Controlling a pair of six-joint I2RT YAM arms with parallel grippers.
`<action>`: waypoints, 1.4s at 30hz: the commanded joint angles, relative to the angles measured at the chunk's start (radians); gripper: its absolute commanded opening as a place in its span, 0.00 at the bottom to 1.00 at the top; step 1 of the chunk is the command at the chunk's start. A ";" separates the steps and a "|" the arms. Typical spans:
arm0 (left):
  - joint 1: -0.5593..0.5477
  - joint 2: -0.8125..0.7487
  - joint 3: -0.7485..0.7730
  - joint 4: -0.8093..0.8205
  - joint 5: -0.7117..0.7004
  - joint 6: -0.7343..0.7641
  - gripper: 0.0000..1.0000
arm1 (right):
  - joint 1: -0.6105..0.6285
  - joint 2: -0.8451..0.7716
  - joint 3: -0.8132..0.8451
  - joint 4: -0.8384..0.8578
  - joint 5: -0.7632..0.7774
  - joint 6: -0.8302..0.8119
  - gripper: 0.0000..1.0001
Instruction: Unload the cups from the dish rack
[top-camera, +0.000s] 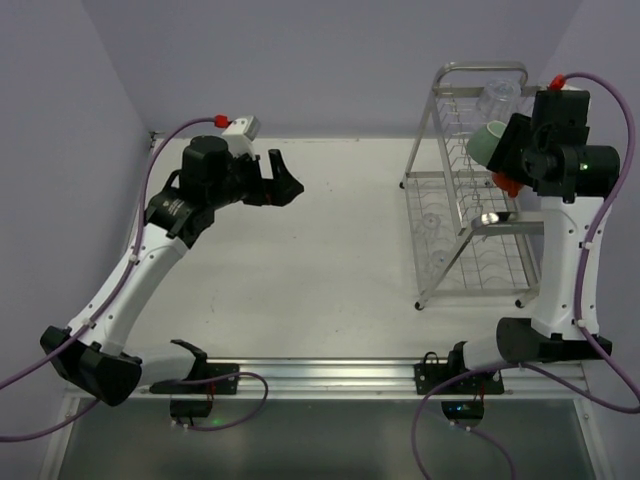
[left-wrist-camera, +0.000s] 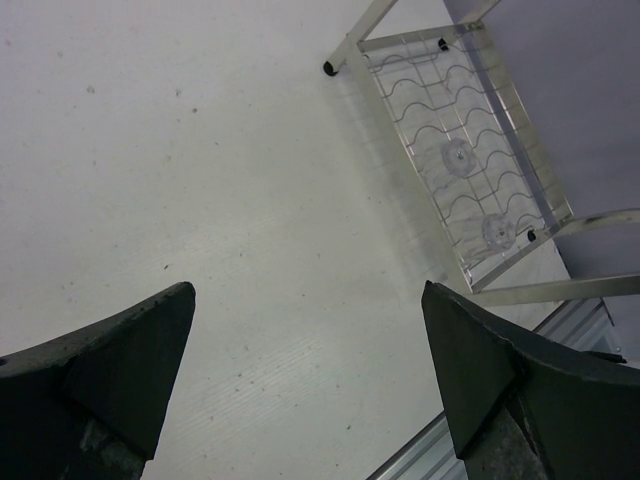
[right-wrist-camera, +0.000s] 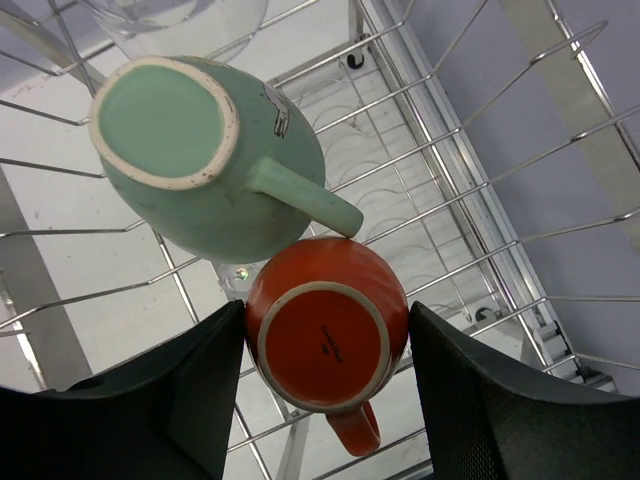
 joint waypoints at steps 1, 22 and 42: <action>-0.006 0.012 0.059 0.069 0.042 -0.023 1.00 | -0.003 0.006 0.100 -0.003 -0.033 0.010 0.00; -0.009 0.130 0.136 0.474 0.407 -0.252 1.00 | -0.004 -0.038 0.101 0.014 -0.180 0.064 0.00; -0.193 0.474 0.286 1.276 0.572 -0.761 0.94 | -0.092 -0.153 0.038 0.123 -0.398 0.161 0.00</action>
